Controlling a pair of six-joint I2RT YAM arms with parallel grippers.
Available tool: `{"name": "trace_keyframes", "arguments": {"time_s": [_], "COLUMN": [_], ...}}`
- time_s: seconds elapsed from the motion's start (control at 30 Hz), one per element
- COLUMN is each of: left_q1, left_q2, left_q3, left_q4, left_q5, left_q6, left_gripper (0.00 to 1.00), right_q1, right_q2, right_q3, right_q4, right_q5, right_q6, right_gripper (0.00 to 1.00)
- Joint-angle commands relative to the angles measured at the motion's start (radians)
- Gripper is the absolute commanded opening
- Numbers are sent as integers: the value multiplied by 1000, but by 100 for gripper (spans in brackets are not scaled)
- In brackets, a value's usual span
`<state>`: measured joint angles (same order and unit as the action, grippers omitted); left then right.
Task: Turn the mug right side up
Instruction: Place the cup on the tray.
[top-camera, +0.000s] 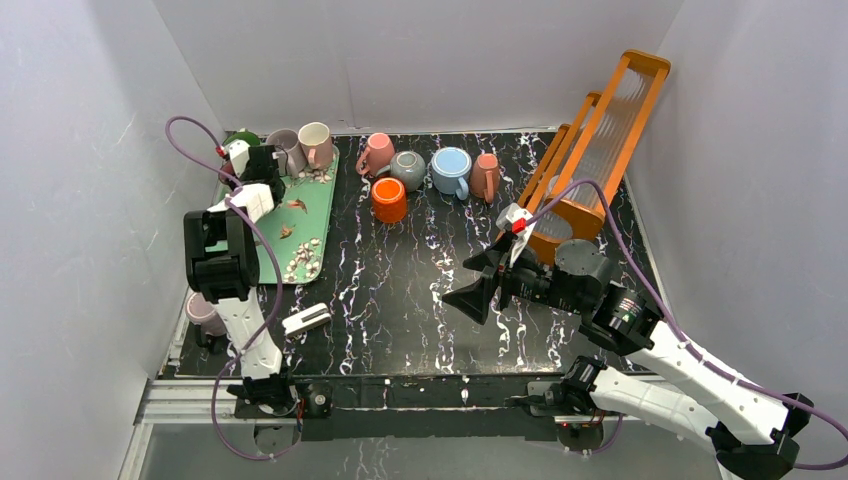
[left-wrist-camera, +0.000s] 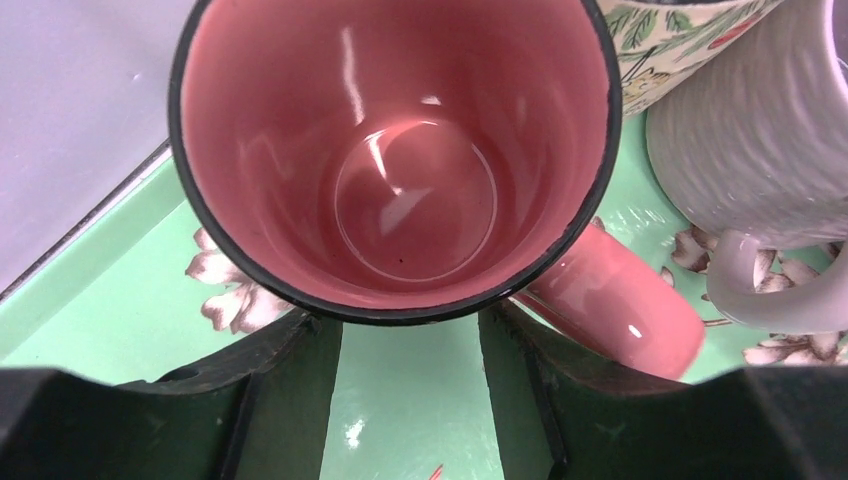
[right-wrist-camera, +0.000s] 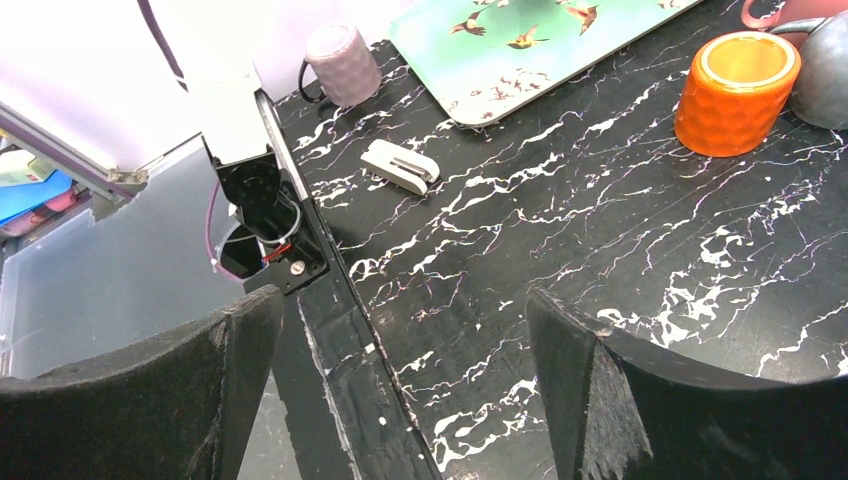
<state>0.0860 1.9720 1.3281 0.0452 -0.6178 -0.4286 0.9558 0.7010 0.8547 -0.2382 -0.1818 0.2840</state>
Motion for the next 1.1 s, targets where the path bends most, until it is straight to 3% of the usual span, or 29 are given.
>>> {"name": "trace_keyframes", "arguments": {"time_s": [0.0, 0.67, 1.07], "left_q1": [5, 37, 46], "left_q2": [21, 64, -46], "left_q3": [73, 131, 125], "left_q4": [59, 115, -33], "left_q5": [22, 87, 141], "left_q6": [36, 120, 23], "left_gripper": [49, 50, 55], "right_q1": [2, 2, 3], "right_q2": [-10, -10, 0], "right_q3": [12, 19, 72], "right_q4": [17, -3, -82], "right_q5": [20, 27, 94], "right_q6": [-17, 11, 78], "right_gripper": [99, 99, 99]}}
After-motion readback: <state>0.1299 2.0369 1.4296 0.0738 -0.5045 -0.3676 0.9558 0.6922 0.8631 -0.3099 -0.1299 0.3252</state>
